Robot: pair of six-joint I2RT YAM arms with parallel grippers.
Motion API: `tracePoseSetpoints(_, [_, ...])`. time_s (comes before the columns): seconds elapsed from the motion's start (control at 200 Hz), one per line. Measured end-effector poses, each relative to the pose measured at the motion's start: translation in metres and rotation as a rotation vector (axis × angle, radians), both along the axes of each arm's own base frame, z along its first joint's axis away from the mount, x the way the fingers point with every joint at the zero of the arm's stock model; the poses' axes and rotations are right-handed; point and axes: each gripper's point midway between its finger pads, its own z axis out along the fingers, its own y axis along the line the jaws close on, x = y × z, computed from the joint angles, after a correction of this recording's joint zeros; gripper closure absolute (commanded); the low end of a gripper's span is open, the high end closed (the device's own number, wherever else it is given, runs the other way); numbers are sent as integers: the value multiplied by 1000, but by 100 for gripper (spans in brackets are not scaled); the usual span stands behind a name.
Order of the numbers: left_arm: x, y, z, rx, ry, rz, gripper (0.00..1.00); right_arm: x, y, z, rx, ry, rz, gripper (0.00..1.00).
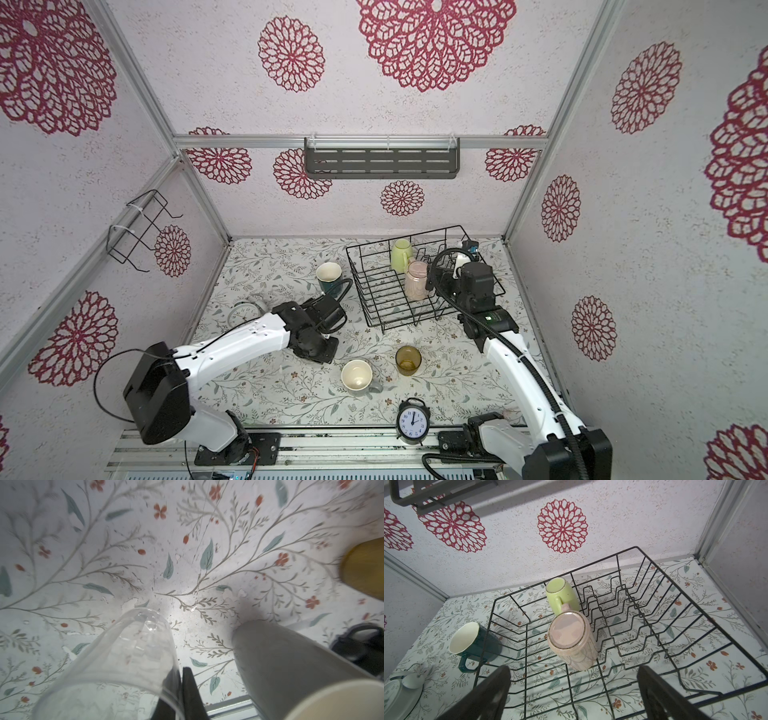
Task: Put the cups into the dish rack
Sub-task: 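Lower the left gripper over the clear glass and grasp it, then lift the clear glass with the left gripper while the right gripper approaches it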
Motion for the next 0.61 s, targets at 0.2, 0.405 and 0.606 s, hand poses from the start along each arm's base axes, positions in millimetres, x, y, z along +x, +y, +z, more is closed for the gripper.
tracePoseSetpoints(0.2, [30, -12, 97, -229, -217, 32, 100, -1, 22, -4, 177, 30, 68, 1])
tracePoseSetpoints(0.405, [66, -4, 151, -504, -343, 128, 100, 3, 61, -6, 461, 114, 167, 1])
tracePoseSetpoints(0.606, [86, -15, 185, -774, -442, 112, 100, -10, 124, -8, 710, 297, 280, 1])
